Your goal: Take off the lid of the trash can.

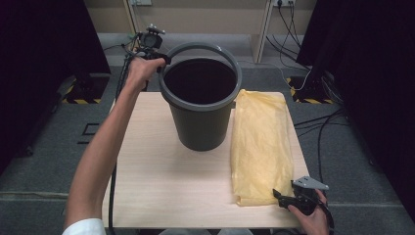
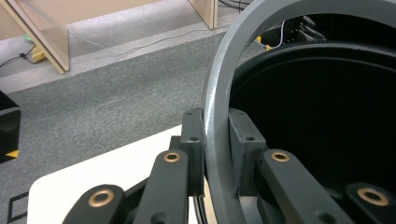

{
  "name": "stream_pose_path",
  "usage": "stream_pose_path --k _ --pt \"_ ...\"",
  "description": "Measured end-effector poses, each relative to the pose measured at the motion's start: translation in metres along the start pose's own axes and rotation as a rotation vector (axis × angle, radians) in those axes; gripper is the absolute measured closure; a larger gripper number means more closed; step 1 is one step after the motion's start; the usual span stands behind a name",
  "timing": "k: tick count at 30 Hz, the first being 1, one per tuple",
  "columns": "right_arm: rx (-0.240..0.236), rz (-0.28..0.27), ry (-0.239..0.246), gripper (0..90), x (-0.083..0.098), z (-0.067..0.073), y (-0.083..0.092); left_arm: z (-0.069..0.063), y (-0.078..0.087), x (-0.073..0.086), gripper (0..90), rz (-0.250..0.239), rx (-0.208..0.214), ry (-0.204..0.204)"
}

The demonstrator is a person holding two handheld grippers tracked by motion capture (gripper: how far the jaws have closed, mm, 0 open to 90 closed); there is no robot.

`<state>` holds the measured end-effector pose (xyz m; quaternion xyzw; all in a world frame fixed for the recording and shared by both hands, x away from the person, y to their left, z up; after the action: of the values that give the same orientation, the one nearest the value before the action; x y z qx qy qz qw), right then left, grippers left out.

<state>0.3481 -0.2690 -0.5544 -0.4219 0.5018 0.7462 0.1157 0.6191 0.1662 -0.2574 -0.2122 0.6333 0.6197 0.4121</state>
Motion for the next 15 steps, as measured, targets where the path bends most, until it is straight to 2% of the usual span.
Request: stream_pose_path --k 2,6,9,12,15 --pt "0.000 -0.003 0.001 18.8 0.000 0.000 0.000 0.002 0.002 0.001 77.9 0.000 0.004 -0.006" --pt "-0.002 0.001 0.002 18.8 0.000 0.000 0.000 0.014 0.008 0.003 77.9 -0.008 0.028 0.030" --pt "-0.002 -0.001 0.001 18.8 0.000 0.000 0.000 0.018 0.012 0.005 77.7 -0.010 0.036 0.020" --pt "-0.001 -0.003 0.001 18.8 0.000 0.000 0.000 0.023 0.019 0.007 77.6 -0.024 0.063 0.034" --pt "0.000 0.000 0.001 18.8 0.000 0.000 0.000 0.030 0.023 0.013 77.6 -0.015 0.064 0.022"
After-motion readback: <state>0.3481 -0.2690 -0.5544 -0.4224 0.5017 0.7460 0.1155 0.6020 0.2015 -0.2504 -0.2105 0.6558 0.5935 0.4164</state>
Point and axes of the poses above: each handheld gripper's, and its own axes: y roughly backward along the jaws, x roughly out of its underside, z roughly to its left, the point moved 6 cm from there along -y, roughly forward along the jaws, and after that the axes turned 8 degrees about -x, right-handed, at the moved point
